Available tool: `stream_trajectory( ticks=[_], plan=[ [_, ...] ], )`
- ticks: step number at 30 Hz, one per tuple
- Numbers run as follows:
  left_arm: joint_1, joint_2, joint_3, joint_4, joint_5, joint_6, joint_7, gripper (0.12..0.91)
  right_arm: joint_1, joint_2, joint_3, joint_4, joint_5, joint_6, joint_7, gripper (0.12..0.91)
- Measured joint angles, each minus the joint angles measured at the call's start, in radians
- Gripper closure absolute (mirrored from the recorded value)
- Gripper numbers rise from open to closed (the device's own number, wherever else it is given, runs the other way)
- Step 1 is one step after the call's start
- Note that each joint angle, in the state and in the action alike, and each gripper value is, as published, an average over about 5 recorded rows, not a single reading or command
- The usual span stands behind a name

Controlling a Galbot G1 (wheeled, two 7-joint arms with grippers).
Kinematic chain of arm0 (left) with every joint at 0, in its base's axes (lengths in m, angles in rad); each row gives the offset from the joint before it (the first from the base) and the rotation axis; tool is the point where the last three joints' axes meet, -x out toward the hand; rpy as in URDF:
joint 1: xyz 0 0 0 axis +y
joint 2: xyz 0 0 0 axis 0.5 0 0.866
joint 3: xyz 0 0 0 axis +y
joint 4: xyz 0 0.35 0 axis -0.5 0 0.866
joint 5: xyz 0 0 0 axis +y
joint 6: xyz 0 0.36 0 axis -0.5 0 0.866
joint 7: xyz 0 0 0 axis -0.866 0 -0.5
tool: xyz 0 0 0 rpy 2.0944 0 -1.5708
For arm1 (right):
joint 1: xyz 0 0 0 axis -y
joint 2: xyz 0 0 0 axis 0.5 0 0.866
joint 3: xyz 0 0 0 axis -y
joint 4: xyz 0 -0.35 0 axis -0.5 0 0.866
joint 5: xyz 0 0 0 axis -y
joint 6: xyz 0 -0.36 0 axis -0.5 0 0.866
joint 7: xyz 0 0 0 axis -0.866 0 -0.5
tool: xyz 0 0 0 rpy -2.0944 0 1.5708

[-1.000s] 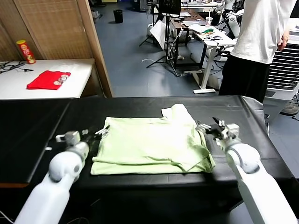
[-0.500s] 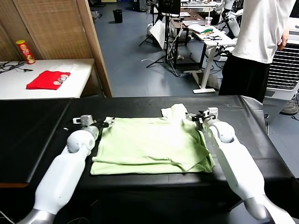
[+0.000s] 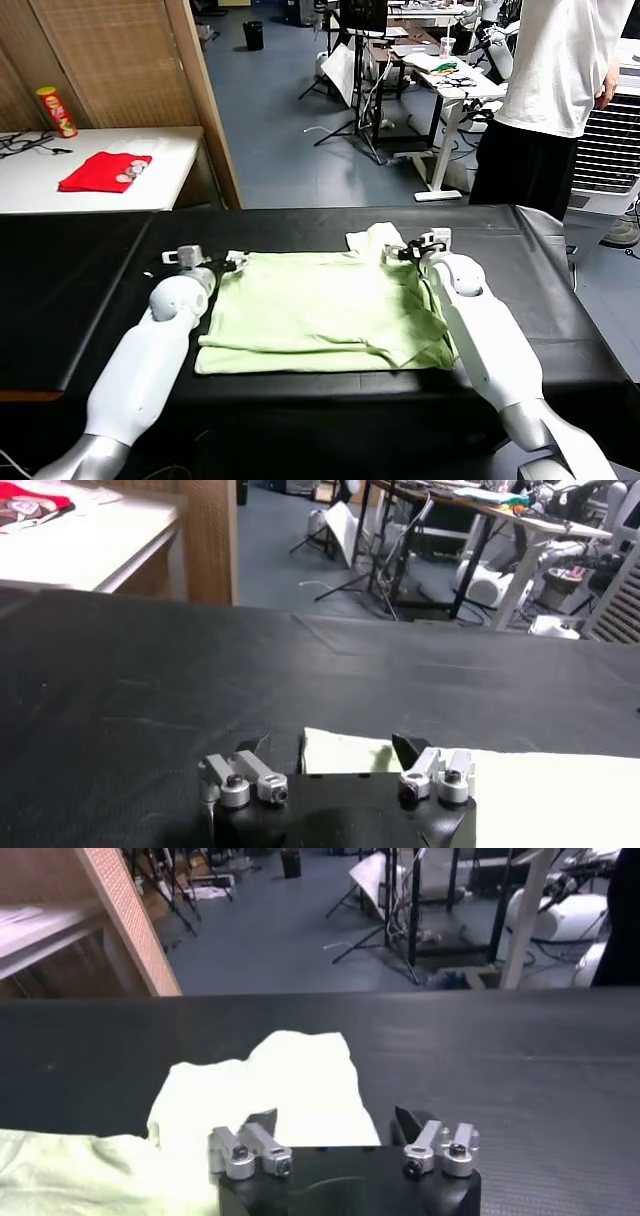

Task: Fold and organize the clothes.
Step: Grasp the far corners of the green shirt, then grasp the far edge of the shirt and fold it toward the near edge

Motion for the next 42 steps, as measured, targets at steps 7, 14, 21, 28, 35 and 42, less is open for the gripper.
stream_trajectory(
  ticks=[7,14,21,28,35,42],
  plan=[
    [0.007,-0.009,-0.005,-0.008,0.001,-0.005,0.007,0.781,-0.029,-0.015,0.016,0.032,0.011,0.080,-0.034,0.902],
    [0.044,0.009,-0.030,-0.074,-0.015,0.008,0.000,0.901,-0.102,-0.085,0.023,0.169,0.081,0.109,-0.061,0.903],
    [0.150,0.078,-0.065,-0.266,-0.053,0.030,-0.028,0.901,-0.241,-0.202,0.054,0.417,0.143,0.051,-0.010,0.903],
    [0.334,0.174,-0.117,-0.498,-0.064,0.040,-0.050,0.901,-0.396,-0.286,0.099,0.636,0.151,-0.039,0.065,0.903],
    [0.488,0.228,-0.164,-0.651,-0.008,0.045,-0.058,0.901,-0.526,-0.328,0.118,0.768,0.148,-0.115,0.088,0.903],
    [0.606,0.216,-0.176,-0.717,0.077,0.047,-0.051,0.901,-0.584,-0.347,0.116,0.824,0.145,-0.169,0.098,0.903]
  ],
)
